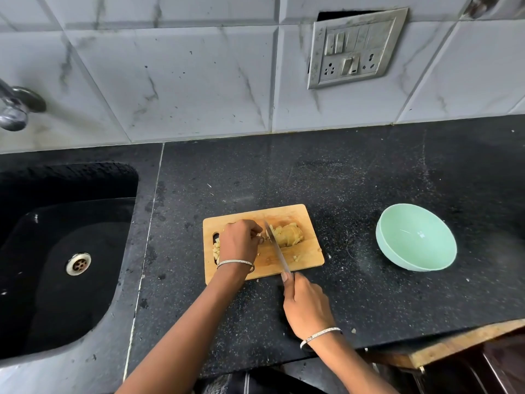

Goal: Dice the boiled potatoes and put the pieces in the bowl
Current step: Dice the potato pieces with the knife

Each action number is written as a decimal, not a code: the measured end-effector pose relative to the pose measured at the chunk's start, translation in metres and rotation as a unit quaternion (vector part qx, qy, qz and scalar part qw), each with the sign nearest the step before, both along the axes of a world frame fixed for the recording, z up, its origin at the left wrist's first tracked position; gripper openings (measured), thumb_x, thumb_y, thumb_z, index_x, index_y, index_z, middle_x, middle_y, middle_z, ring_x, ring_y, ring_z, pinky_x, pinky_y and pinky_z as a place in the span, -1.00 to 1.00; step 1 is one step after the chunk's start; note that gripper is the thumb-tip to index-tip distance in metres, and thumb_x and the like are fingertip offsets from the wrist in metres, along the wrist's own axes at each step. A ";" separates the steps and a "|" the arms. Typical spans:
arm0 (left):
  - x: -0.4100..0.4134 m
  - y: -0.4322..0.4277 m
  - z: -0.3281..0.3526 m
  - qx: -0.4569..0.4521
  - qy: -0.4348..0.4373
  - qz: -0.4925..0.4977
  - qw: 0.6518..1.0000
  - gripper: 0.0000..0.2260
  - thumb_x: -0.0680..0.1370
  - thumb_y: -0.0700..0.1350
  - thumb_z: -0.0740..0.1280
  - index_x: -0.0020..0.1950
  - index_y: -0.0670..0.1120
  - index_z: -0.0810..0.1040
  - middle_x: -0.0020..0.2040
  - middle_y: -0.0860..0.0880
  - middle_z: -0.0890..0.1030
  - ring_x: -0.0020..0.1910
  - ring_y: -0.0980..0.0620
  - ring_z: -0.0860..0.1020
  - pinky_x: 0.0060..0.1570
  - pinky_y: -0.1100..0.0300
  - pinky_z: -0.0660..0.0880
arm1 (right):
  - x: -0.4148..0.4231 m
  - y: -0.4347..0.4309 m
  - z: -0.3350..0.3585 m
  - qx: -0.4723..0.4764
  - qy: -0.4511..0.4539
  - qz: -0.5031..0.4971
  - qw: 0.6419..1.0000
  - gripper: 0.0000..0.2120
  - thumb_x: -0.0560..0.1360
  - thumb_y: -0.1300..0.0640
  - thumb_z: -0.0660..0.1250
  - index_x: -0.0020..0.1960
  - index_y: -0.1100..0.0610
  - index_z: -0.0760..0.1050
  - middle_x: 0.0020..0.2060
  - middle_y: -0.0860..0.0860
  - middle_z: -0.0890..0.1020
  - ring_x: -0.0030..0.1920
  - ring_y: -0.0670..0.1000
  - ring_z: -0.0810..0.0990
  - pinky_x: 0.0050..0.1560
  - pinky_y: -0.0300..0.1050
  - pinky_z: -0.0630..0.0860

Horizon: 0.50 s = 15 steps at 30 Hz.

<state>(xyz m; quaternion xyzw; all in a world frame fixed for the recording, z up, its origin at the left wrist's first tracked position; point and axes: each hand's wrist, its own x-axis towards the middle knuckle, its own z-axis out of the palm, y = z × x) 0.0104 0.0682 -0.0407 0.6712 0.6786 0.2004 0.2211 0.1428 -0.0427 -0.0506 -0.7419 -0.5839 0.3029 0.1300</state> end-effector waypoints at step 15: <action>0.000 0.004 -0.009 0.033 0.071 -0.013 0.997 -0.73 0.54 -0.29 0.28 0.12 -0.04 0.65 0.03 -0.06 0.67 0.01 -0.11 0.60 -0.12 0.11 0.46 | 0.000 0.004 0.003 -0.012 -0.007 -0.001 1.000 -0.65 0.66 -0.12 -0.03 0.03 0.05 0.43 -0.10 0.11 0.63 0.00 0.23 0.61 -0.18 0.03 0.39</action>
